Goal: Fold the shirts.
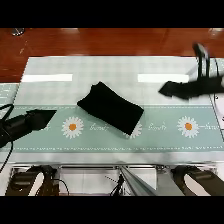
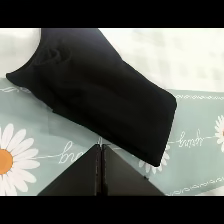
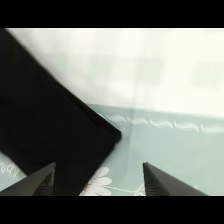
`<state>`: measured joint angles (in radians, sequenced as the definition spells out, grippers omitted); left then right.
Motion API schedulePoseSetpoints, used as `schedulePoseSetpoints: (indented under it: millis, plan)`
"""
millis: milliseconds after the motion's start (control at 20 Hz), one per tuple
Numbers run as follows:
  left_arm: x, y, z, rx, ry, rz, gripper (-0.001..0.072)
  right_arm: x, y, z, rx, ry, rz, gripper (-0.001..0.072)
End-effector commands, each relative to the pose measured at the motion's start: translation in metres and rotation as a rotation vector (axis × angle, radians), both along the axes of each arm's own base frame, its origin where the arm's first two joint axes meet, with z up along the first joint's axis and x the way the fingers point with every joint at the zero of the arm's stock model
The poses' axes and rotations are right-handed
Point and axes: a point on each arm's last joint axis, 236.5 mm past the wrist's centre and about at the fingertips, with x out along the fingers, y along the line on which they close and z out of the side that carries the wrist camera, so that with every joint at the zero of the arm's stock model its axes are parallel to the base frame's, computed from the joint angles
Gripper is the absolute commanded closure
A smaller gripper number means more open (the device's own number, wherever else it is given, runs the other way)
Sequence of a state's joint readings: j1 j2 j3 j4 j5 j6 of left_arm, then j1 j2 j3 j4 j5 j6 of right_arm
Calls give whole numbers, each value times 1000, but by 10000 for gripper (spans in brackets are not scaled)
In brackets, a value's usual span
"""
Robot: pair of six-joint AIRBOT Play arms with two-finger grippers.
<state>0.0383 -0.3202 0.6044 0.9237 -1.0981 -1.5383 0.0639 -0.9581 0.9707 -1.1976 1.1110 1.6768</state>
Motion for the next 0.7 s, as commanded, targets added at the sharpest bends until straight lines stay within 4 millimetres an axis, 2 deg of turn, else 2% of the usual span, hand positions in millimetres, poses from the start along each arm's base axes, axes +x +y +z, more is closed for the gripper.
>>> schedulePoseSetpoints:
  millis: [0, 100, 300, 400, 650]
  plan:
    - [-1, 1, -18, 0, 39, 4, 687, -36, -2, -74, 285, -14, -376, 97]
    - [-5, -3, -35, -26, 86, -1, 687, -55, 26, -106, 355, 61, -340, 98]
    - [-13, -9, -62, -58, 158, -7, 687, -72, 64, -145, 288, 243, -151, 98]
    - [-15, -9, -68, -59, 174, -6, 687, -71, 81, -157, 279, 323, -68, 97]
    - [-15, -9, -69, -59, 175, -6, 687, -49, 142, -176, 353, 438, 43, 122]
